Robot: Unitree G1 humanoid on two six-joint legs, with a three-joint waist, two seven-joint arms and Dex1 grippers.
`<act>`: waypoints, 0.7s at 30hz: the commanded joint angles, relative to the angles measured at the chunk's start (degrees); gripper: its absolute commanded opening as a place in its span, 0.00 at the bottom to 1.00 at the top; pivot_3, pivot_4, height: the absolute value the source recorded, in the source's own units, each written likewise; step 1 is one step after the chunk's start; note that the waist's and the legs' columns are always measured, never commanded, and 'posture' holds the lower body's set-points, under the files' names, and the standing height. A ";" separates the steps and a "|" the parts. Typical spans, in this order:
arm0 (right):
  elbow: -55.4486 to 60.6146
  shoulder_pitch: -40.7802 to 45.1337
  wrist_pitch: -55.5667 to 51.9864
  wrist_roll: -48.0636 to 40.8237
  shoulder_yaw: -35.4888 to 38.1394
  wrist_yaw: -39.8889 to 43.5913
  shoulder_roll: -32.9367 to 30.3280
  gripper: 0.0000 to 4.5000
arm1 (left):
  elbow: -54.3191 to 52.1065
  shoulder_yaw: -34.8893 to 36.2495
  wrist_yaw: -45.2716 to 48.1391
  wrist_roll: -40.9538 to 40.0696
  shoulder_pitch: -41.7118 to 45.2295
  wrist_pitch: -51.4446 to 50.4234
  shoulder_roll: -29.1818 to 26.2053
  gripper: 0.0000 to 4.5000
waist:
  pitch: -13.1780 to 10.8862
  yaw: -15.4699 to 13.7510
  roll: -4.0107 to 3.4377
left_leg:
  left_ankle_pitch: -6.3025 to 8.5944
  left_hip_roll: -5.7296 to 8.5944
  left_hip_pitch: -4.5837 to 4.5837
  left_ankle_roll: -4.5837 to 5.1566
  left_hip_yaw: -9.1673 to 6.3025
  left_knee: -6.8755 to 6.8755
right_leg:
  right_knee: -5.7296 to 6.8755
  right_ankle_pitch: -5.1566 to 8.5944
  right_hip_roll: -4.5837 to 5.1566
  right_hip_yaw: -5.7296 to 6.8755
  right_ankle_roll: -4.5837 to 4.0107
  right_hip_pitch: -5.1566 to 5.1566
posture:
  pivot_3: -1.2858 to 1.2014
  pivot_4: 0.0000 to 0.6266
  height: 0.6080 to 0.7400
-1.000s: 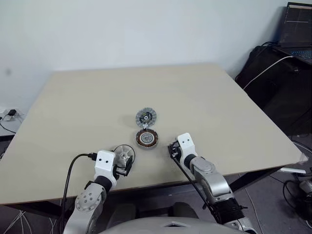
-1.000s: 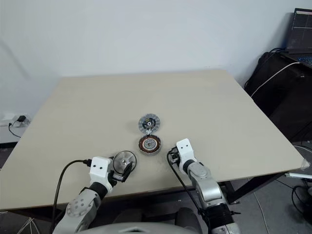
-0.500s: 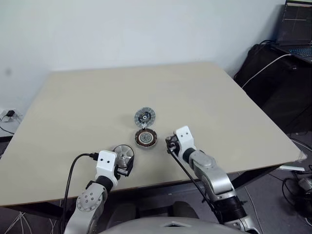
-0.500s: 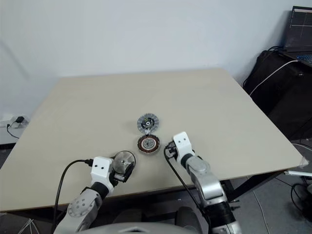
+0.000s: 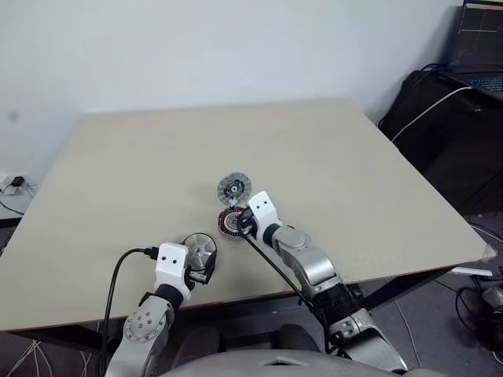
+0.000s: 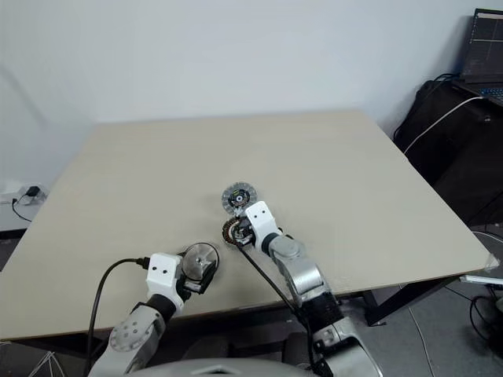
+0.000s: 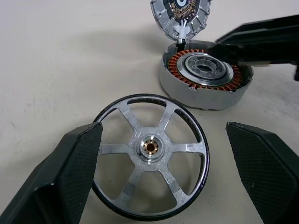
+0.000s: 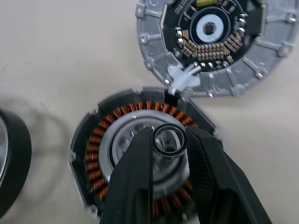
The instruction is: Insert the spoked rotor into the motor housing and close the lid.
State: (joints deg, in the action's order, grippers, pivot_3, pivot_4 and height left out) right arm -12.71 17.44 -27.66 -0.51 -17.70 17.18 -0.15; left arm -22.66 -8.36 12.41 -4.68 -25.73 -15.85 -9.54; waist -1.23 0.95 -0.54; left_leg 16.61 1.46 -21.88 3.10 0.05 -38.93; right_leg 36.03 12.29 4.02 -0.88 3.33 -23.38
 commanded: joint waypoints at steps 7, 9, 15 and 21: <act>-3.08 2.34 2.82 0.84 -0.85 0.98 1.55 0.15 | -1.97 0.31 -0.53 0.05 -0.15 1.41 0.41 1.00 | 0.00 0.36 -0.01 | 0.01 0.01 0.00 -0.03 0.00 0.01 | 0.00 0.00 -0.03 -0.01 0.00 0.00 | 0.52 0.00 1.00; -2.72 1.78 2.60 0.88 -0.86 1.21 1.22 0.15 | -2.02 0.31 -0.61 0.05 -0.28 1.42 0.45 1.00 | 0.00 0.42 -0.01 | 0.02 0.01 0.00 -0.05 0.00 0.01 | 0.01 0.00 -0.03 -0.01 0.00 0.00 | 0.52 0.00 1.00; -1.80 0.67 1.63 1.12 -0.93 1.94 0.72 0.15 | -1.67 0.04 -0.75 0.04 -0.10 1.36 0.57 1.00 | 0.00 0.47 -0.02 | 0.03 0.01 0.00 -0.06 0.00 0.01 | 0.01 0.00 -0.04 -0.01 0.00 -0.01 | 0.52 0.00 1.00; -1.52 0.45 1.17 1.36 -1.42 2.46 0.96 0.15 | -1.48 -0.08 -0.76 0.08 0.00 1.34 0.59 1.00 | 0.01 0.48 -0.02 | 0.03 0.01 0.01 -0.06 0.00 0.01 | 0.02 0.00 -0.05 -0.01 0.00 0.00 | 0.52 0.00 1.00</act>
State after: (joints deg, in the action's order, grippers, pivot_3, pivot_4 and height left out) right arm -16.01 17.65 -26.50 0.76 -18.69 19.05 0.47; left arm -22.66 -8.40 11.72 -4.65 -26.31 -15.80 -9.16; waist -1.22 1.43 -0.57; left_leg 16.63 1.47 -21.87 3.04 0.04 -38.92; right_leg 36.04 12.29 3.97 -0.89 3.33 -23.38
